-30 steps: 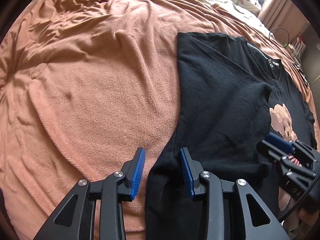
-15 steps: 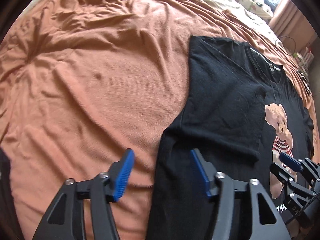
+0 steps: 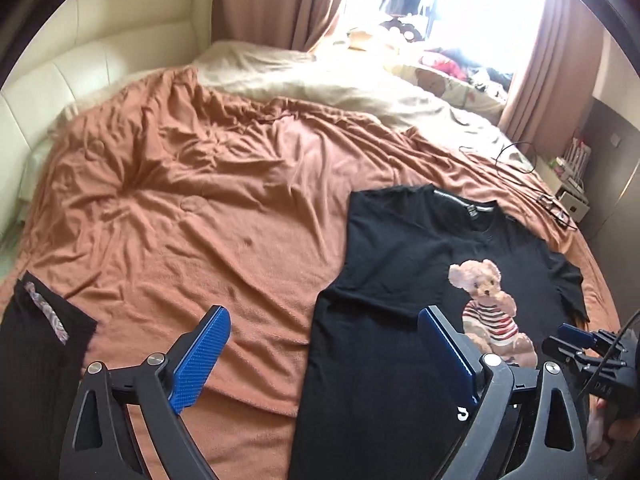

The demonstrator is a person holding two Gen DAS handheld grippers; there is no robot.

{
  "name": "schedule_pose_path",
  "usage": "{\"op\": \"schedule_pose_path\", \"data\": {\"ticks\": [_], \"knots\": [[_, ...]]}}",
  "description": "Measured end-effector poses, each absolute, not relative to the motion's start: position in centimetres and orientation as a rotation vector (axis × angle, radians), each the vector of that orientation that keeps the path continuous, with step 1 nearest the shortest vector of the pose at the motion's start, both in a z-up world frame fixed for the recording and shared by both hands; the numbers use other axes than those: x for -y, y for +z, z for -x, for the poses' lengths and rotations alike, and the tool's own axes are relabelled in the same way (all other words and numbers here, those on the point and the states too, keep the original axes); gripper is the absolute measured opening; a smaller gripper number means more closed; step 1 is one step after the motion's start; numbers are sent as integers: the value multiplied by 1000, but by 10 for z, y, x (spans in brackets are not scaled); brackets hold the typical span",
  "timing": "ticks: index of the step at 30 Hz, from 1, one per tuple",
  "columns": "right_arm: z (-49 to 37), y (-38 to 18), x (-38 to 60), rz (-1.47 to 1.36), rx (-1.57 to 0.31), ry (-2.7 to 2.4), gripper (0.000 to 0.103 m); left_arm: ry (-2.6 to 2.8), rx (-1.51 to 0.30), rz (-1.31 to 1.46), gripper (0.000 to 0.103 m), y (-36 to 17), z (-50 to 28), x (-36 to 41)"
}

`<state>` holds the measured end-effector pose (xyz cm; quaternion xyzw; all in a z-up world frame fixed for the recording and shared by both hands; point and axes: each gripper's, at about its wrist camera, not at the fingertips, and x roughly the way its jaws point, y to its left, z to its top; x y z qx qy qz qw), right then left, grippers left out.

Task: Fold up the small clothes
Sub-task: 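Raise both tools and move them over the unfolded side of the shirt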

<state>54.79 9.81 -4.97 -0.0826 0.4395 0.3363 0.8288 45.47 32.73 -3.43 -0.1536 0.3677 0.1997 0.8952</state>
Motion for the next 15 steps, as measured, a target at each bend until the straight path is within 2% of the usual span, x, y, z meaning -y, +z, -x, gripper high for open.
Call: {"op": "schedule_pose_path", "data": {"ticks": [6, 12, 14, 15], "knots": [[-499, -12, -60, 279, -825, 679, 54, 375, -705, 280, 97, -7, -413, -295], [-465, 12, -11, 158, -846, 707, 54, 351, -645, 250, 97, 13, -376, -263], [-454, 20, 4, 139, -841, 715, 70, 348, -613, 248, 97, 20, -362, -252], [-445, 25, 13, 124, -829, 719, 72, 340, -603, 259, 97, 23, -357, -248]]}}
